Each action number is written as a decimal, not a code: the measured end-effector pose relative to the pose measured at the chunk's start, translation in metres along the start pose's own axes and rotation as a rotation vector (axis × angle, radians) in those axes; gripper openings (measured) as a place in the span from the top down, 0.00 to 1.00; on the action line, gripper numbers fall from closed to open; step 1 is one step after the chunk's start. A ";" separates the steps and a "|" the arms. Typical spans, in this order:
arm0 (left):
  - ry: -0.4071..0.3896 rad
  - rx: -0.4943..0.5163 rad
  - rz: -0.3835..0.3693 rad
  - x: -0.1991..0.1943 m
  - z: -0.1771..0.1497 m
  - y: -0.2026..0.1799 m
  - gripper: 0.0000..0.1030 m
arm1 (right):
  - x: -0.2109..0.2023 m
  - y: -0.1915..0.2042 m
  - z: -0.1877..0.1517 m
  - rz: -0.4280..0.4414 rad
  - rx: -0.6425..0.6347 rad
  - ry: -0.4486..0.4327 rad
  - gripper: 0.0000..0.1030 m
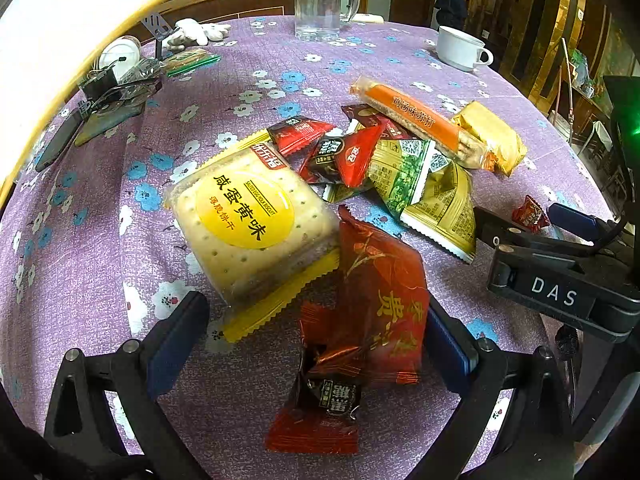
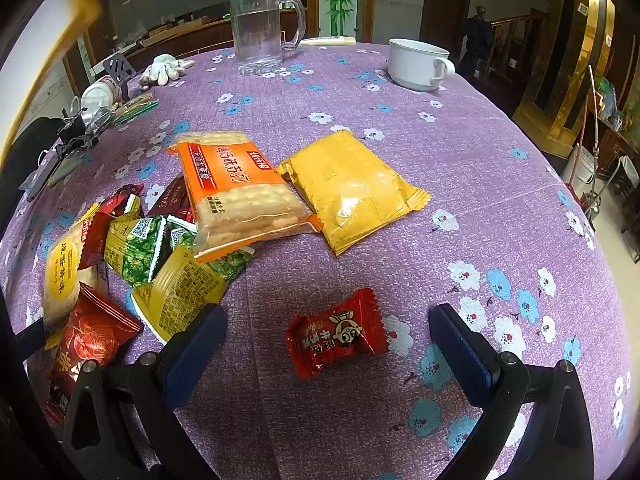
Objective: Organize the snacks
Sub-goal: 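Move both tools toward the snack pile on the table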
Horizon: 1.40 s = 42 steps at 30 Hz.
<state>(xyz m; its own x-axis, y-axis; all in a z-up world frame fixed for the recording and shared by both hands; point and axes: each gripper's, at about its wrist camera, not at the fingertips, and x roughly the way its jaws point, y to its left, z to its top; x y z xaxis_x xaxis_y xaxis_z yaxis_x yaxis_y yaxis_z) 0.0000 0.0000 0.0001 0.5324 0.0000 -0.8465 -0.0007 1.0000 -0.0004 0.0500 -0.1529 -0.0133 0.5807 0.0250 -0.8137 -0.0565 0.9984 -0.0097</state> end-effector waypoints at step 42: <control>0.002 -0.006 0.002 -0.001 0.000 0.000 0.01 | 0.000 -0.002 -0.003 -0.003 0.007 0.002 0.00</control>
<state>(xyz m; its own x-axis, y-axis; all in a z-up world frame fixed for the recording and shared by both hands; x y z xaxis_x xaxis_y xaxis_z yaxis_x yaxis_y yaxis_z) -0.0001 0.0002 0.0010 0.5312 0.0023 -0.8473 -0.0068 1.0000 -0.0016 0.0475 -0.1549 -0.0146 0.5790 0.0218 -0.8150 -0.0488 0.9988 -0.0079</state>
